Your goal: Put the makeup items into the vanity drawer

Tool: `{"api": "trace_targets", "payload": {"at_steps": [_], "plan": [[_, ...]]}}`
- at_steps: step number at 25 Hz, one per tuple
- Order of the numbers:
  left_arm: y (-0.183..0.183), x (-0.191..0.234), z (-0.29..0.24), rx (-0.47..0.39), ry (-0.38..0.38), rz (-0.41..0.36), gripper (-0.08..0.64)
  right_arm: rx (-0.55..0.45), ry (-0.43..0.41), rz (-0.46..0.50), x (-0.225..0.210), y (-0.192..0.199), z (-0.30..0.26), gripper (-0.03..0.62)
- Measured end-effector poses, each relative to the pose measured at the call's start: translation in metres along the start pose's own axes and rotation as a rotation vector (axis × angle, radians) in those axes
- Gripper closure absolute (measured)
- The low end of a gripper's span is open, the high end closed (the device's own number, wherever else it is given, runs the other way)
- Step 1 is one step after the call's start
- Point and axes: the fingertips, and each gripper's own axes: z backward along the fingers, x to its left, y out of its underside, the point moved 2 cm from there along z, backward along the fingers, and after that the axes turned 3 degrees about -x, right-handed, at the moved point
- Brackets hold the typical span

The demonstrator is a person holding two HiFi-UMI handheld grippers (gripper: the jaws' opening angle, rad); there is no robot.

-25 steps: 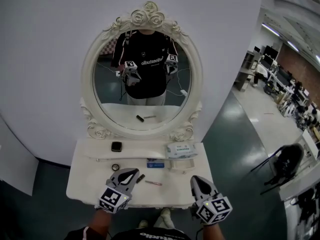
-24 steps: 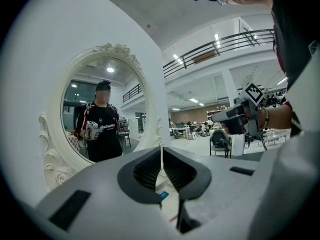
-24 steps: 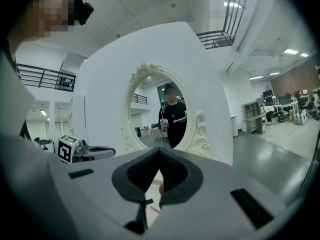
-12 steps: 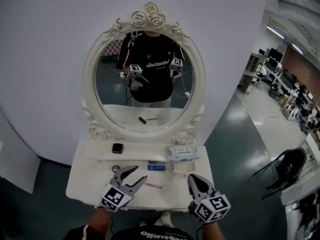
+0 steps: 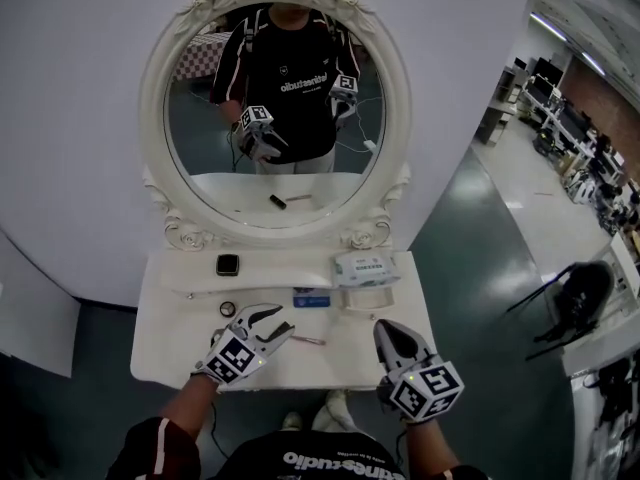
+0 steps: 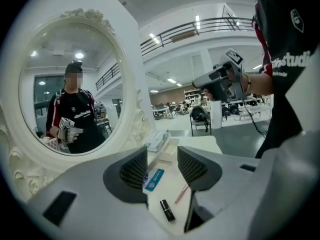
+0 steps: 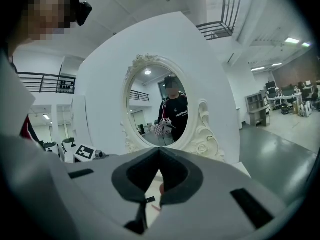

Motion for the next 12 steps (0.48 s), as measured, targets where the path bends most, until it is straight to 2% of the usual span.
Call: {"api": "trace_targets", "payload": {"at_steps": [4, 12], "plan": [[0.034, -0.007, -0.017, 0.084, 0.059, -0.044, 0.370, 0.017, 0.010, -0.007, -0.001, 0.010, -0.001, 0.589], [0.087, -0.026, -0.050, 0.200, 0.150, -0.054, 0.370, 0.051, 0.020, -0.023, -0.003, 0.026, 0.000, 0.589]]}}
